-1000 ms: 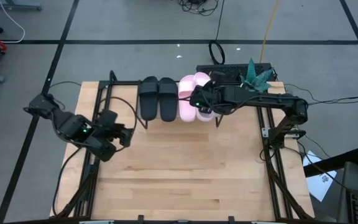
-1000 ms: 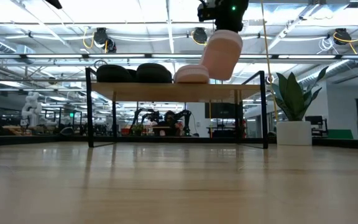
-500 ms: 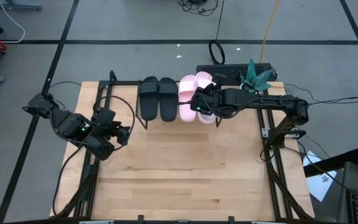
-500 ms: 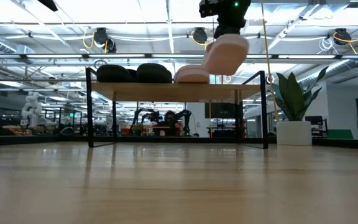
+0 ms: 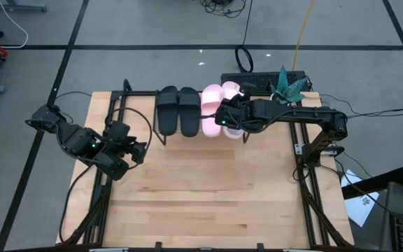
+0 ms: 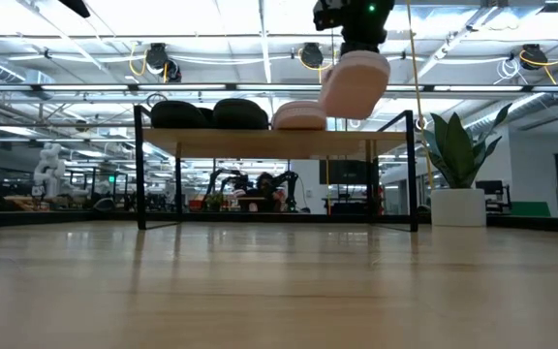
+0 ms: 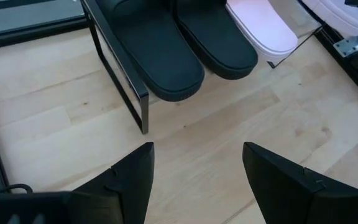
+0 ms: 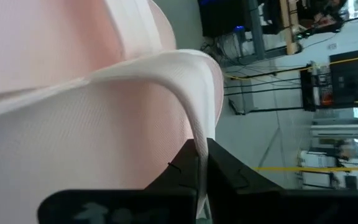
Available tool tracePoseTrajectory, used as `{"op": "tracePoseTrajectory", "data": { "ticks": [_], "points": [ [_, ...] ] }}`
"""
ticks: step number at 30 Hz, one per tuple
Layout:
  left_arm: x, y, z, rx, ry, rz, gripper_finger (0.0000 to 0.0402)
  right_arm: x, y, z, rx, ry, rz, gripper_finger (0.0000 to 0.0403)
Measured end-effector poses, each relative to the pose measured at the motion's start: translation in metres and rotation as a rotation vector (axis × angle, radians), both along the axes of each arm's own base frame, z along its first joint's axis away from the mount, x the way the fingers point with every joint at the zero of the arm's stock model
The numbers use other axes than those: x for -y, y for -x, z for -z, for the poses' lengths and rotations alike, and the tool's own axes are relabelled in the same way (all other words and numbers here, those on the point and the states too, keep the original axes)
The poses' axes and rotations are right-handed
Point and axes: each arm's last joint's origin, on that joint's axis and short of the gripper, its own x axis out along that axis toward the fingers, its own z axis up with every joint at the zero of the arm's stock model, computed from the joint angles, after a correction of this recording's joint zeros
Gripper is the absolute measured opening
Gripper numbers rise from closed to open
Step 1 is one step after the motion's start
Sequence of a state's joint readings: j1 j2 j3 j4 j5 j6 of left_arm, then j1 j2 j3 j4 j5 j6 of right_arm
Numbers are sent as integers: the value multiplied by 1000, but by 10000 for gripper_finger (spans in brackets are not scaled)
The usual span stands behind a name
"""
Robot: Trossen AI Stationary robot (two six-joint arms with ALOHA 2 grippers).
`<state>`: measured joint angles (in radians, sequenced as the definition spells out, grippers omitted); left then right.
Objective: Pick and place slides into the shelf
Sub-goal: Put the pink slipper on the shelf
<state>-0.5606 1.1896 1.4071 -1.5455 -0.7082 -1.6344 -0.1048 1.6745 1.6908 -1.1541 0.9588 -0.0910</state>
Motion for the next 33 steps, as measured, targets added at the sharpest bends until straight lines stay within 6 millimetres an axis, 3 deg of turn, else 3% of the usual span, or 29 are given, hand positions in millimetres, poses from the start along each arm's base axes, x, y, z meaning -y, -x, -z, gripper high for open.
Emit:
{"op": "tracePoseTrajectory", "data": {
  "ticks": [33],
  "points": [
    [0,0,0,1,0,-1,239,5,5,2,-19,-49,20,0]
  ]
}}
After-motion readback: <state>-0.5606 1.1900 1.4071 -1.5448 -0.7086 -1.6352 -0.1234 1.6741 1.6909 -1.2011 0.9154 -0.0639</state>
